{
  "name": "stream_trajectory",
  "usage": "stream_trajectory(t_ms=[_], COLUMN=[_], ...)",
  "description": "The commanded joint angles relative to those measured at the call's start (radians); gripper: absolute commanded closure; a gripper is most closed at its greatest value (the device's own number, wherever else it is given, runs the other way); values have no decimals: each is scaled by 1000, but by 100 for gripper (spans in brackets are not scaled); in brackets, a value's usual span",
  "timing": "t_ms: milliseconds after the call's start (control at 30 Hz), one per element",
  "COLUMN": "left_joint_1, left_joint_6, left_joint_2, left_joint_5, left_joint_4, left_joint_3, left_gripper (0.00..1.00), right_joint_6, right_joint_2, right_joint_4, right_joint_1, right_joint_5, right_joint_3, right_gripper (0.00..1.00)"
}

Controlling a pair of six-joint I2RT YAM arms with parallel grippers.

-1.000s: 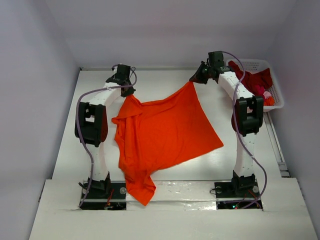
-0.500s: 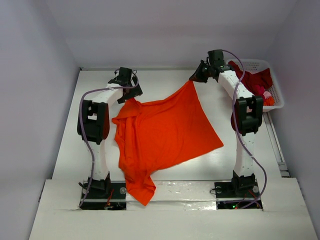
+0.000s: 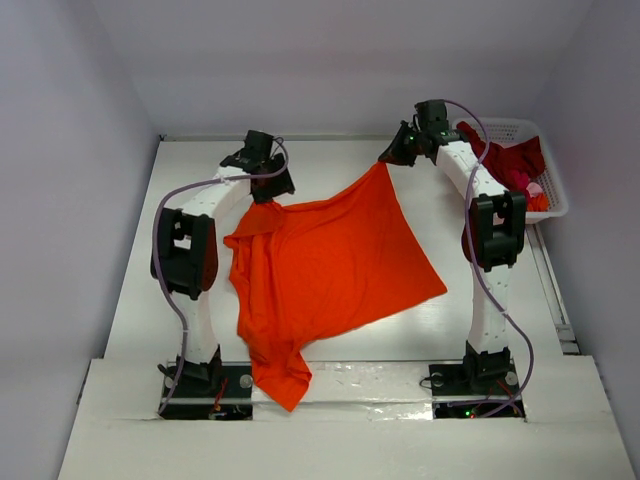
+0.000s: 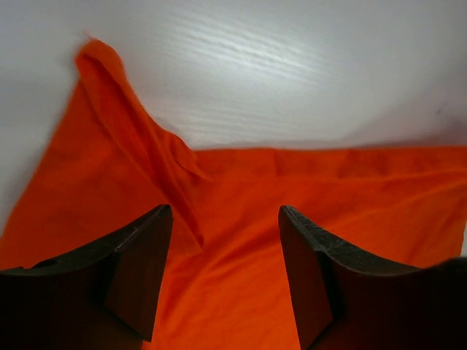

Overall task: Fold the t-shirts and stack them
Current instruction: Grap the side of the flattened tshirt furthest away from the robot with both arms

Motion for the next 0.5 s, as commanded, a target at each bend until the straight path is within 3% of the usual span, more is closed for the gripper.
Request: stream_trajectory(t_ms=[0, 200, 467], left_joint_1=[-49, -75, -75], left_joint_6=[-1, -20, 6], left_joint_2=[-9, -61, -90], left_joint_5=[90, 85, -76], left_joint_4=[-71, -97, -159], left_joint_3=[30, -38, -79], left_gripper=[44, 55, 50], right_joint_6=[-21, -22, -18], right_joint_2=[-33, -39, -44], right_joint_4=[17, 17, 20], right_joint_1=[6, 6, 6], right_joint_5=[-15, -15, -19], right_joint_3=[4, 5, 7], right_gripper=[100, 100, 100])
